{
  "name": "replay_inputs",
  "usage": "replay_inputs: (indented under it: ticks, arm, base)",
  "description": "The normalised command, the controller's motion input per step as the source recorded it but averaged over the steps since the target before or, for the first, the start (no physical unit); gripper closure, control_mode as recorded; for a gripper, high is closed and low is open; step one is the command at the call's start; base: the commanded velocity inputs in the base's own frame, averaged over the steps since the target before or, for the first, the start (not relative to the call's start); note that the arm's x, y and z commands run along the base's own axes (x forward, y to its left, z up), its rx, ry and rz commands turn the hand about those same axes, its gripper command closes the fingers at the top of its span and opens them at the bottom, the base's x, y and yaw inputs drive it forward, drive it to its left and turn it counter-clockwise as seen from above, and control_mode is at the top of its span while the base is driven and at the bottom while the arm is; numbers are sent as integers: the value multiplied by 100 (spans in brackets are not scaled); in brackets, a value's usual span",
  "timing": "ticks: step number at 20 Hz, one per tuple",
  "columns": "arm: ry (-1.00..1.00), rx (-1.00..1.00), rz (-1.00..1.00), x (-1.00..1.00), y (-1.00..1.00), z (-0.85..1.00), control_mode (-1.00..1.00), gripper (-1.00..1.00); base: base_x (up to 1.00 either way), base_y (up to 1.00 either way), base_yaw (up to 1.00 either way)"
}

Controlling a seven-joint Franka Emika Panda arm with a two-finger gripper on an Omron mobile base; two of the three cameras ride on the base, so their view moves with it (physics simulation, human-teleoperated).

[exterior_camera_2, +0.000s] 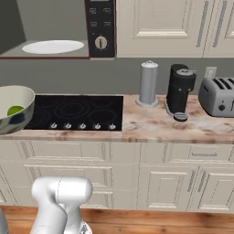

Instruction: Pick the lime from the sink and place it in the bowl. Then pick the bowl and place it in the microwave. Then close the microwave door and press the start button.

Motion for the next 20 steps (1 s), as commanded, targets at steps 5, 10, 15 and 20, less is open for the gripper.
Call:
replay_inputs:
  ticks: [5, 10, 15, 20]
  arm:
    - [0, 0, 0, 0, 0, 0, 100, 100]
    - [0, 0, 0, 0, 0, 0, 100, 100]
    - [0, 0, 0, 0, 0, 0, 100, 100]
    - [0, 0, 0, 0, 0, 0, 100, 100]
  base:
    - [41, 2, 0]
    - [56, 1, 0]
    - [29, 20, 0]
    - [44, 48, 0]
